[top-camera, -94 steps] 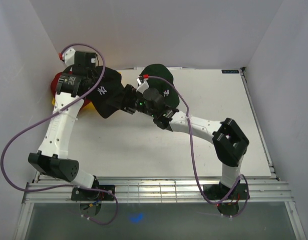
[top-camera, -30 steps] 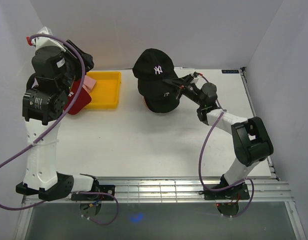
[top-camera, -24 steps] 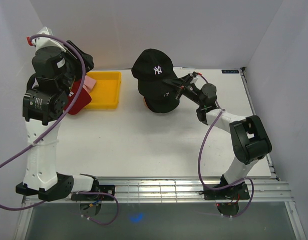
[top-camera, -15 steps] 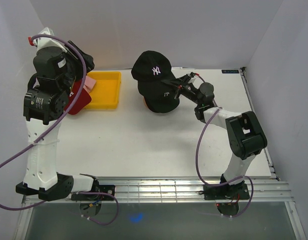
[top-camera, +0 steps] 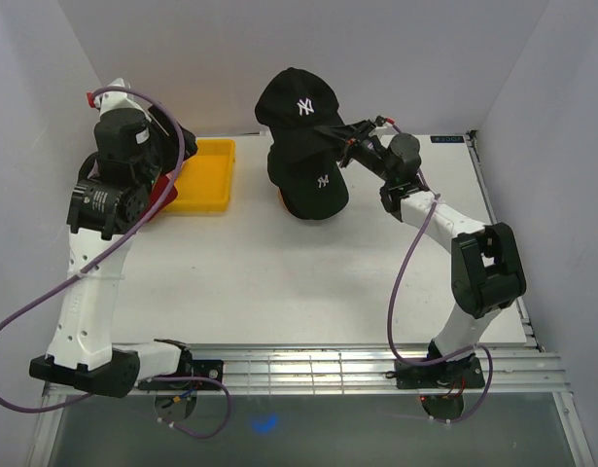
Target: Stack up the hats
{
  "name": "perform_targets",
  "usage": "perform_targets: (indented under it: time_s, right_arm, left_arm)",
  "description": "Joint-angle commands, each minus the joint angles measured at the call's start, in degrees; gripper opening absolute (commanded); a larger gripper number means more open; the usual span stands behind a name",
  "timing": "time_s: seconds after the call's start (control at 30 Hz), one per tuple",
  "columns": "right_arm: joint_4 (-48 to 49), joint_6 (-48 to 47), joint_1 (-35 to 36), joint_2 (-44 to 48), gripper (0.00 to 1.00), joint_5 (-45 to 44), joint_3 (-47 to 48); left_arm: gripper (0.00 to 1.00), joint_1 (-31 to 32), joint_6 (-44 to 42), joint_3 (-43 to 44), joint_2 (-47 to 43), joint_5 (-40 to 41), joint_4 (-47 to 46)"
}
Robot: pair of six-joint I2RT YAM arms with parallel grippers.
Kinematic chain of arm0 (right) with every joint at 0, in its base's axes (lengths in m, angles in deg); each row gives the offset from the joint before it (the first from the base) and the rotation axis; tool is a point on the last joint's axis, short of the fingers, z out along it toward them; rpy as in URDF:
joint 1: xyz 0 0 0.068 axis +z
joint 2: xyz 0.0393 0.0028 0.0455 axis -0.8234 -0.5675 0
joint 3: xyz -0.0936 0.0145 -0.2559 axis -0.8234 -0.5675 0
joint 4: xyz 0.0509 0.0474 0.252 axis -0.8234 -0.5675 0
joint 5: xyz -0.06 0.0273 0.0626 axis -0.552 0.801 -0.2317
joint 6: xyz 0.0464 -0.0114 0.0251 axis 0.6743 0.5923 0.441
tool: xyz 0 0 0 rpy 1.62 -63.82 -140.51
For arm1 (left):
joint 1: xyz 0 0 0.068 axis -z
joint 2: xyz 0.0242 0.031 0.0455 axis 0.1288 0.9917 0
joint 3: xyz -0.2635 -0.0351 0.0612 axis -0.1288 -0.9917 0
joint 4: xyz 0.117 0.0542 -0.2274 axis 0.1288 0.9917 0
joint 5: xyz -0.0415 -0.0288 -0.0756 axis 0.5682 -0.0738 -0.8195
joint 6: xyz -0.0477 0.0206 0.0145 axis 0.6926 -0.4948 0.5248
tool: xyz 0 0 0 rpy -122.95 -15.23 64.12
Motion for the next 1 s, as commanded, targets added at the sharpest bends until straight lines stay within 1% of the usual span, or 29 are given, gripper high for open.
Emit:
perform_targets:
  time_s: [0.0,0.07,0.1,0.13,0.2,0.23,0.3,0.43,0.73,0.83,0.9,0.97]
  right_arm:
    - [-4.26,0.0,-0.11,4.18,0.08,-3.77,2.58]
    - [-7.16,0.45,0.06,5.93,0.08,-4.74,2.75]
    - [-11.44,0.1,0.24,6.55,0.08,-5.18,3.62]
    - [-14.18,-0.6,0.32,7.17,0.08,-5.7,4.5]
    - [-21.99,-2.97,0.41,8.58,0.08,-6.41,7.48]
    - [-23.43,-3.33,0.59,8.84,0.08,-7.54,8.11]
    - [-25.62,-3.51,0.94,9.55,0.08,-8.17,9.42]
    - [-25.46,-3.42,1.29,9.2,0.08,-8.52,11.1]
    - [-22.48,-2.72,2.52,7.35,0.08,-7.39,11.89]
    - [-17.21,-1.58,2.52,6.48,0.08,-5.37,9.18]
    - [-13.27,-0.87,2.52,6.65,0.08,-4.74,5.67]
    - [-12.54,-1.13,2.52,7.61,0.08,-4.39,2.16]
  left_arm:
    - [0.7,-0.09,0.05,-6.91,-4.73,-2.88,-3.83]
    - [0.7,0.0,0.49,-11.41,-6.67,-4.29,-8.13]
    - [0.7,-0.09,0.75,-13.34,-7.55,-5.35,-9.19]
    - [0.7,-0.09,0.76,-17.28,-9.04,-6.23,-11.81]
    - [0.7,0.0,1.72,-20.82,-10.19,-7.63,-15.07]
    - [0.7,-0.09,1.81,-23.97,-11.33,-8.16,-16.31]
    - [0.7,-0.09,2.16,-26.45,-12.13,-9.39,-19.29]
    - [0.69,-0.09,1.9,-29.35,-12.75,-10.28,-21.33]
    - [0.69,0.0,1.2,-29.1,-12.92,-9.84,-21.15]
    - [0.69,-0.09,0.93,-29.09,-13.1,-9.49,-20.8]
    - [0.69,-0.09,0.58,-29.01,-13.18,-9.05,-20.54]
    - [0.69,-0.09,0.32,-28.83,-13.01,-8.96,-20.36]
